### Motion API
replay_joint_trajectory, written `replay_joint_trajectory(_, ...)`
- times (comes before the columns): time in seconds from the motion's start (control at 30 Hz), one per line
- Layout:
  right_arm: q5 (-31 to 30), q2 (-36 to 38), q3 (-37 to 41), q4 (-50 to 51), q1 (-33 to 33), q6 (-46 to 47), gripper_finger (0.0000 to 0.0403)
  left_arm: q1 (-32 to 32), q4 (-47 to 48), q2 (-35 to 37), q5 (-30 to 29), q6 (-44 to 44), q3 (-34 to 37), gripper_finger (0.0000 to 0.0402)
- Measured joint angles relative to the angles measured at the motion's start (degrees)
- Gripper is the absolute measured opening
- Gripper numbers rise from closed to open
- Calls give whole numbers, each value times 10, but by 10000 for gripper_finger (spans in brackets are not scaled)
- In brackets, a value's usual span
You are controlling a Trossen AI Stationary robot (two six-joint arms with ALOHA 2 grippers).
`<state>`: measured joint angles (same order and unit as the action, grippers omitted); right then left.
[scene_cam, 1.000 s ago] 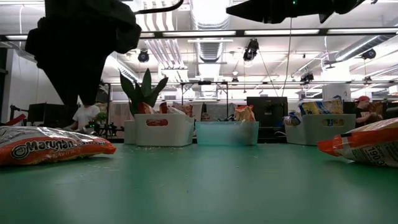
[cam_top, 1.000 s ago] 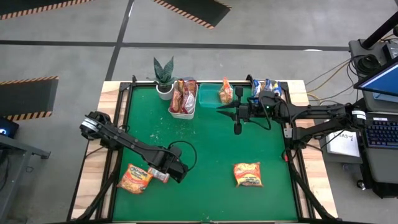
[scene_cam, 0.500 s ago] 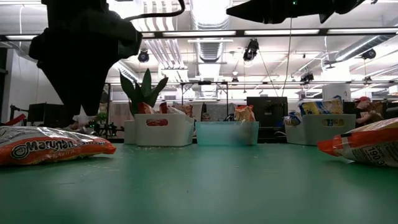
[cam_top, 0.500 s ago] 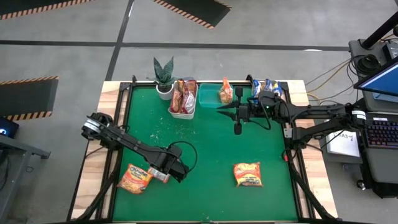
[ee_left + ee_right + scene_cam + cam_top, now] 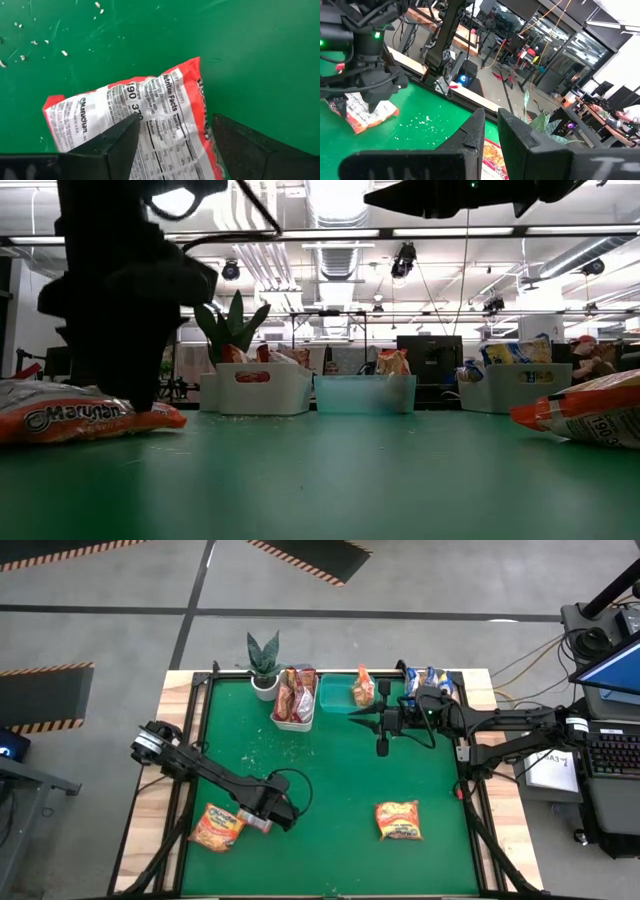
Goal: Sort Maruchan noodles
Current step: Put the orange noodle pack into the green bin
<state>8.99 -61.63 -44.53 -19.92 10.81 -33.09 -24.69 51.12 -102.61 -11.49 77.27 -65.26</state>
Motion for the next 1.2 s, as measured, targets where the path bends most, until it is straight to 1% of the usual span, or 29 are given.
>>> replay_joint_trajectory(0.13,0,0,0,0,0,-1,43,0,-44,0,-17,2,28,230)
replay_joint_trajectory(0.2,0,0,0,0,0,-1,43,0,-48,1,-19,2,33,229)
replay_joint_trajectory(0.3,0,0,0,0,0,-1,43,0,-43,2,-28,-2,34,210)
replay_joint_trajectory(0.4,0,0,0,0,0,-1,43,-1,-37,2,-40,-13,35,168)
replay_joint_trajectory(0.53,0,0,0,0,0,0,43,-1,-35,4,-63,-54,36,90)
replay_joint_trajectory(0.63,0,0,0,0,0,4,43,3,-30,15,-97,-111,37,27)
replay_joint_trajectory(0.67,0,0,0,0,0,8,43,5,-28,22,-115,-126,37,14)
replay_joint_trajectory(0.7,0,0,0,0,0,12,43,6,-27,30,-132,-139,38,8)
replay_joint_trajectory(0.8,0,0,0,0,0,25,43,7,-24,57,-180,-182,40,9)
replay_joint_trajectory(0.93,3,-3,1,3,0,57,43,3,-23,114,-255,-236,41,3)
replay_joint_trajectory(0.97,12,-4,2,10,0,70,43,1,-25,131,-272,-251,41,3)
replay_joint_trajectory(1.03,55,-5,3,33,0,91,43,-4,-25,169,-304,-276,41,2)
replay_joint_trajectory(1.1,123,-6,3,56,0,115,43,-14,-27,208,-336,-302,46,2)
replay_joint_trajectory(1.2,254,-11,3,80,-1,144,43,-30,-60,266,-386,-352,66,1)
